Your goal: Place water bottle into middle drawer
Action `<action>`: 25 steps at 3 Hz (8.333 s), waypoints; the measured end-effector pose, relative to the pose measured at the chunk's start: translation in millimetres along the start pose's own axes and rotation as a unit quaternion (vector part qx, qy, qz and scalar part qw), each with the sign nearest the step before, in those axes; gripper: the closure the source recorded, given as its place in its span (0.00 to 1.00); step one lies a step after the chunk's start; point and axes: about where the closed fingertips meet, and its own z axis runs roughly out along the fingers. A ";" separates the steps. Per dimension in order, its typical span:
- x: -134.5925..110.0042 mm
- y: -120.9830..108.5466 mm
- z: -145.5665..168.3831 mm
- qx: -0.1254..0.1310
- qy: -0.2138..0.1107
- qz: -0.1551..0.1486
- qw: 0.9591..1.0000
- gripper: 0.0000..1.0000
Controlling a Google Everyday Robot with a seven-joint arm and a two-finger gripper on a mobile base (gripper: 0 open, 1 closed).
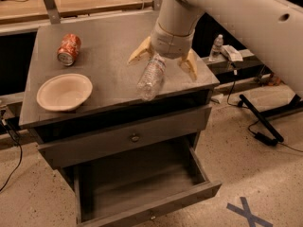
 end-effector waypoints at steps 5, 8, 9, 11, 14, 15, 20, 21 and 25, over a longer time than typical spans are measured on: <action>24.9 -7.1 42.3 -0.002 -0.017 -0.040 0.999 1.00; -3.6 37.8 -59.4 0.114 0.034 -0.034 0.992 1.00; -11.1 16.3 -54.6 0.161 0.030 -0.089 0.982 1.00; -55.2 32.0 -67.1 0.286 0.098 -0.188 0.935 1.00; -79.2 38.8 -9.8 0.290 0.134 -0.258 0.912 1.00; -83.3 60.1 -6.9 0.285 0.193 -0.277 0.897 1.00; -122.6 63.6 43.6 0.360 0.245 -0.451 0.779 1.00; -122.4 63.5 43.0 0.359 0.244 -0.450 0.781 1.00; -182.8 102.5 91.7 0.341 0.056 -0.706 0.618 1.00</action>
Offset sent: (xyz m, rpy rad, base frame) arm 0.0470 -0.0020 -0.0549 -0.0501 0.0193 0.0462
